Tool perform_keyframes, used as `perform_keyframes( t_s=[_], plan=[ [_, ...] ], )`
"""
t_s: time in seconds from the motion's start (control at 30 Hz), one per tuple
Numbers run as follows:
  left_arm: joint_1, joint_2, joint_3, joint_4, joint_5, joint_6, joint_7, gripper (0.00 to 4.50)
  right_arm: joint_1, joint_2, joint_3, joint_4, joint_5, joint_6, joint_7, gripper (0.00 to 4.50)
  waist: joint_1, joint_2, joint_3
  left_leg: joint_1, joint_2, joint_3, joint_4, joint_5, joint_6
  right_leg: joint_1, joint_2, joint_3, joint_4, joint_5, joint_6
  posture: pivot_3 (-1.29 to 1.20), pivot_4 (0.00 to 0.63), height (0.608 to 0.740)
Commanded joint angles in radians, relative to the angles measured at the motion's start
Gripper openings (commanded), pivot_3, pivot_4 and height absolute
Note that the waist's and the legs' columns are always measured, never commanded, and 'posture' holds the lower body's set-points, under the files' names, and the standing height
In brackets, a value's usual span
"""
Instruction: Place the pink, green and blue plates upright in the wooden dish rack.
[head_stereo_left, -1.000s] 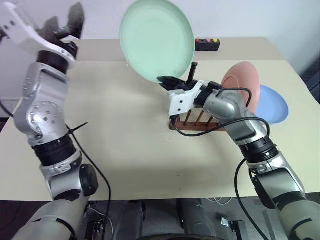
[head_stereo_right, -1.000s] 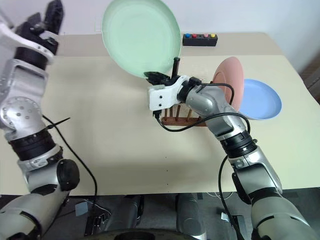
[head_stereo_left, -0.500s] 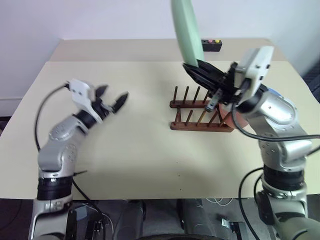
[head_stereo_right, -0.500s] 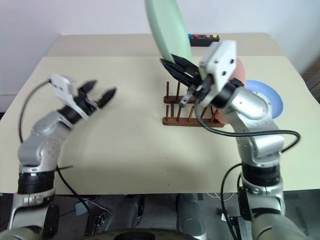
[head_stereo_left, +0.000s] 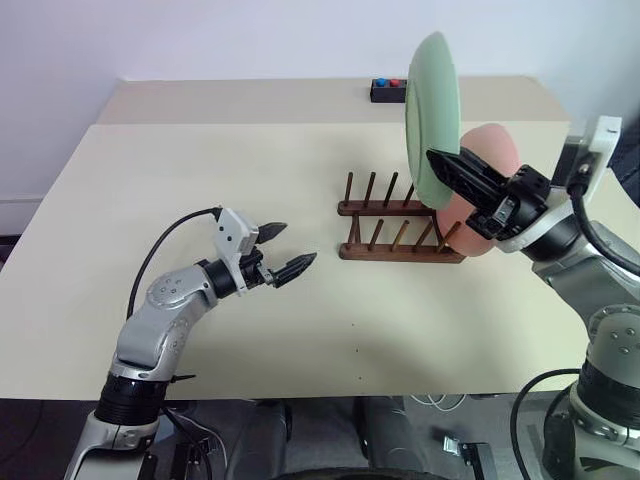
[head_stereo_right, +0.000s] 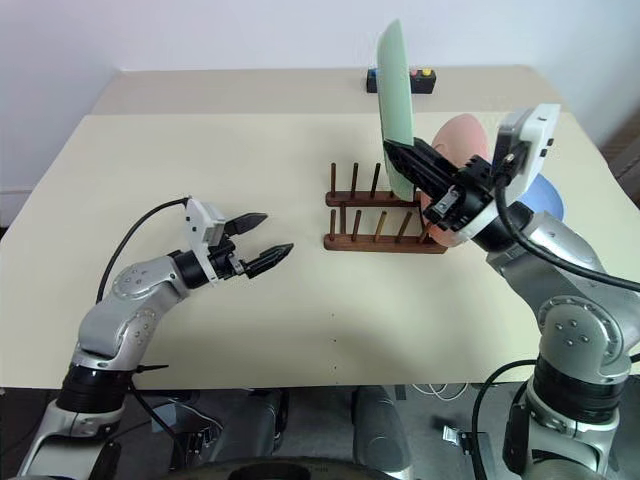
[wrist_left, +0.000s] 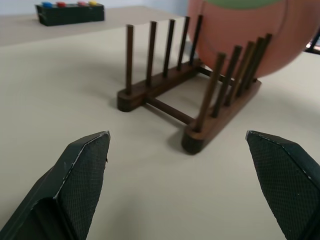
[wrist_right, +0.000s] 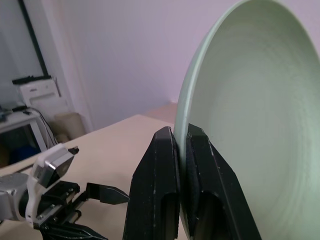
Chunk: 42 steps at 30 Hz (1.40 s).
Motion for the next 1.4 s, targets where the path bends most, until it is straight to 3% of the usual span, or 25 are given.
perform_keyframes(
  t_s=[0.03,0.4,0.97,1.1,1.3,1.4],
  plan=[
    [0.012,-0.003,-0.012,-0.048,0.011,-0.023,-0.009,4.47,0.003,-0.014,-0.019,0.006,0.051,-0.007,-0.016,0.00,0.001,0.000,0.000,0.000,0.000,0.000,0.000,0.000,0.000,0.000,0.000,0.000,0.000,0.000,0.000,0.00,0.150,0.740],
    [0.039,-0.008,-0.026,-0.087,0.023,-0.008,-0.009,4.47,0.020,-0.019,0.024,0.056,0.052,-0.010,-0.023,0.00,0.001,0.000,0.000,0.000,0.000,0.000,0.000,0.000,0.000,0.000,0.000,0.000,0.000,0.000,0.000,0.00,0.150,0.740],
    [0.039,-0.007,-0.033,-0.082,0.032,-0.013,-0.005,4.47,0.044,-0.006,-0.005,0.116,0.187,0.001,-0.101,0.00,0.002,0.000,0.000,0.000,0.000,0.000,0.000,0.000,0.000,0.000,0.000,0.000,0.000,0.000,0.000,0.00,0.150,0.740],
    [0.039,-0.008,-0.033,-0.080,0.035,-0.015,-0.005,4.50,0.055,-0.013,0.000,0.115,0.198,0.000,-0.103,1.53,0.002,0.000,0.000,0.000,0.000,0.000,0.000,0.000,0.000,0.000,0.000,0.000,0.000,0.000,0.000,0.00,0.150,0.740],
    [0.037,-0.010,-0.032,-0.076,0.037,-0.014,-0.008,4.50,0.057,-0.023,0.010,0.113,0.166,-0.011,-0.109,4.46,0.002,0.000,0.000,0.000,0.000,0.000,0.000,0.000,0.000,0.000,0.000,0.000,-0.001,0.000,0.000,0.00,0.150,0.740],
    [0.037,-0.012,-0.032,-0.075,0.039,-0.014,-0.010,4.50,0.057,-0.035,0.011,0.110,0.140,-0.017,-0.108,4.46,0.002,0.000,0.000,0.000,0.000,0.000,0.000,0.000,0.000,0.000,0.000,0.000,-0.001,-0.001,-0.001,0.00,0.150,0.740]
  ],
)
